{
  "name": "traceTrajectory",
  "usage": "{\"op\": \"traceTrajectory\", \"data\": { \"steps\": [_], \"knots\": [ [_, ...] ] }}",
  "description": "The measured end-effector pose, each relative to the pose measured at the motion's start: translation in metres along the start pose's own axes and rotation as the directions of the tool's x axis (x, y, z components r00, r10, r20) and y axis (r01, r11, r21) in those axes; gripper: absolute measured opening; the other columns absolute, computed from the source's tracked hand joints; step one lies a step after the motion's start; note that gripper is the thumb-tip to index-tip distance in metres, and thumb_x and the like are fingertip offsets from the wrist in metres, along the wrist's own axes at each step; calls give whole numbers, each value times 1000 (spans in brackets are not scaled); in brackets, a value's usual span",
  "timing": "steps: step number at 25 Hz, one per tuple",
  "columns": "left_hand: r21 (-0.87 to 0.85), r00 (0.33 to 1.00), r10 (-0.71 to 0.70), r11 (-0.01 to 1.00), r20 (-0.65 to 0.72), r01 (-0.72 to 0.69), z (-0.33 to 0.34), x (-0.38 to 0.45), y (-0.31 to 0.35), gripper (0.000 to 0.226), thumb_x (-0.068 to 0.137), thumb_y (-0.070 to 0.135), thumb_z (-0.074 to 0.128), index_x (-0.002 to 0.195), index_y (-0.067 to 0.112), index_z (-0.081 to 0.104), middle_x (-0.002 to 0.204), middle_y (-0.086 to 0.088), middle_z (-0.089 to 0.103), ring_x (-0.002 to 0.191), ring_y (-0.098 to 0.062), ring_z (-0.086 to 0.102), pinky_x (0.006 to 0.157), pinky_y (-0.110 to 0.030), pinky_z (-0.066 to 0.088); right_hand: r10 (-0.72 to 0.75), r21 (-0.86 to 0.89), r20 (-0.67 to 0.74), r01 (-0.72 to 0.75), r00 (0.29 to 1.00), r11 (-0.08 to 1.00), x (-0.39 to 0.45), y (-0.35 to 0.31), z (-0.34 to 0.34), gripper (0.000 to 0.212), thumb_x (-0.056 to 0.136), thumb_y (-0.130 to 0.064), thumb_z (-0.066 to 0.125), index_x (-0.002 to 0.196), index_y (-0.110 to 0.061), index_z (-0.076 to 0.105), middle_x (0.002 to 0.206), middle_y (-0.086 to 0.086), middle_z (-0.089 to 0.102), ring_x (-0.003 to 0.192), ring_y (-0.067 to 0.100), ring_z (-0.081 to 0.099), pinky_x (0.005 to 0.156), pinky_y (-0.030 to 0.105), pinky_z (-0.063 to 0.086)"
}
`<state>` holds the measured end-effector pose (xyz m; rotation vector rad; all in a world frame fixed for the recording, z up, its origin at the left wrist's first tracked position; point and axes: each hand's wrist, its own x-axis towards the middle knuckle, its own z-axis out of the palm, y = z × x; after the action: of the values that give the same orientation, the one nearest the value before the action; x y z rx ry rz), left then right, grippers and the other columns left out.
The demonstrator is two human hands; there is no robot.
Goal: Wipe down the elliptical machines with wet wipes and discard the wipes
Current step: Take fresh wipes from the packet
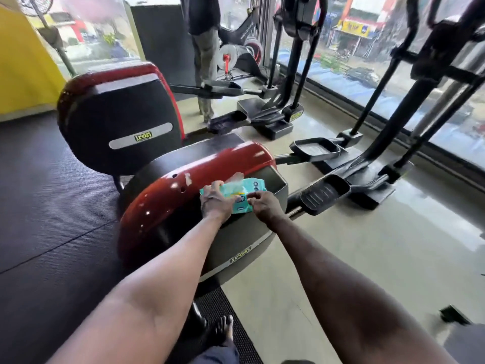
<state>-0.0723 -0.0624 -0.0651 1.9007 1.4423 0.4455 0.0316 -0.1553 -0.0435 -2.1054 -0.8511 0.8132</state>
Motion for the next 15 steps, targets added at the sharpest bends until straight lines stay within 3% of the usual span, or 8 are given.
{"op": "traceTrajectory", "data": {
  "steps": [2,5,9,12,15],
  "knots": [
    [118,1000,-15,993,21,13,6,24,-2,73,76,47,75,138,23,43,131,-11,43,124,-32,43,104,-39,40,-55,-172,10,56,998,983,24,0,8,30,93,-10,53,120,-4,65,116,14,66,108,28,61,85,20,43],
    [178,999,-32,984,19,28,14,52,-7,56,83,46,64,133,23,49,129,-10,46,123,-32,44,103,-39,40,-90,-399,122,132,988,907,56,3,24,40,90,-6,48,129,-7,59,133,15,53,123,31,48,106,30,33],
    [92,990,-127,987,-61,132,16,68,-22,36,94,32,47,121,10,57,124,-16,54,116,-33,53,96,-36,41,-46,-530,219,158,975,833,89,2,35,45,90,-12,44,131,-23,59,127,12,53,119,33,49,104,37,36],
    [75,987,-144,986,-71,149,19,73,-25,30,93,34,47,108,13,63,117,-13,57,110,-32,55,92,-34,42,-53,-484,155,123,987,866,102,-1,35,32,93,-20,46,115,-25,69,119,11,62,112,33,57,95,38,45],
    [67,983,-164,983,-87,170,24,74,-21,30,90,37,51,106,15,65,114,-11,56,106,-31,56,91,-33,44,-61,-455,153,125,986,882,112,1,37,21,92,-26,53,95,-21,73,102,8,71,100,29,64,82,31,46]
  ]
}}
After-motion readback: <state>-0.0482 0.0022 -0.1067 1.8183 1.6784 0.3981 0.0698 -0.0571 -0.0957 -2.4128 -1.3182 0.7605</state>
